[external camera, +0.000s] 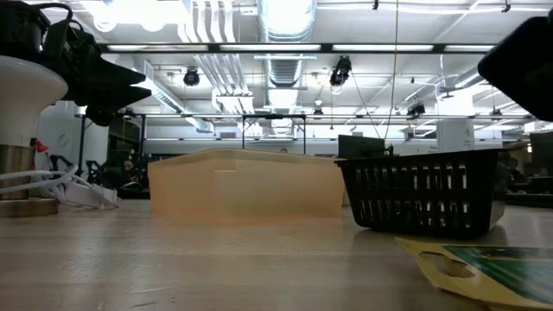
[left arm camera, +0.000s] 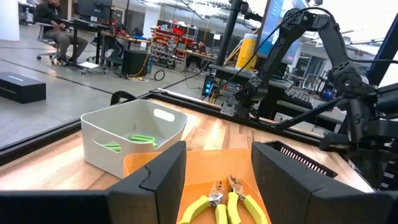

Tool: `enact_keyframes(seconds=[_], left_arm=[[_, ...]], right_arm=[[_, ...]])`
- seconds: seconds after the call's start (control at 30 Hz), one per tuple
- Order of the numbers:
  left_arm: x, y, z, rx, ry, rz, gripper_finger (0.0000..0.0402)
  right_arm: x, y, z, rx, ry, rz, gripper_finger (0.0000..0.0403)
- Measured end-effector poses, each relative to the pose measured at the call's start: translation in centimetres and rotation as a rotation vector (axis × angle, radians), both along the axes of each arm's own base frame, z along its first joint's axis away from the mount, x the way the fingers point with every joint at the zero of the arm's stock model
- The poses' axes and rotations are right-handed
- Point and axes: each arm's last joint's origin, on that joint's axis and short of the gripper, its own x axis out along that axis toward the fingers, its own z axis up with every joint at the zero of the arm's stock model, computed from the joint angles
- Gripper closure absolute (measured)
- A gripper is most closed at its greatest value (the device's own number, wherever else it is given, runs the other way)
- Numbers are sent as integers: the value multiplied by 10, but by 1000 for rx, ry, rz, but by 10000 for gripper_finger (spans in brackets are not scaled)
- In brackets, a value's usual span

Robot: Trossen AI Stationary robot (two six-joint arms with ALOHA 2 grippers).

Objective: Pick & Place School Supplies
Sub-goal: Put the yellow crayon box into the black bin

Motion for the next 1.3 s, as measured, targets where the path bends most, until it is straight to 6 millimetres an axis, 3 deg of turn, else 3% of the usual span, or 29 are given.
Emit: enact_keyframes(seconds=[0.2,0.63,1.3], left_arm=[[0,0,0,0,0,0,213],[0,0,0,0,-1,0,214],[0,0,0,0,-1,0,213]], right_arm=[[-4,8,-11,27,50,3,385],[-6,6,-18,38,95,28,385],[10,-17,-24,33,116,-40,385]])
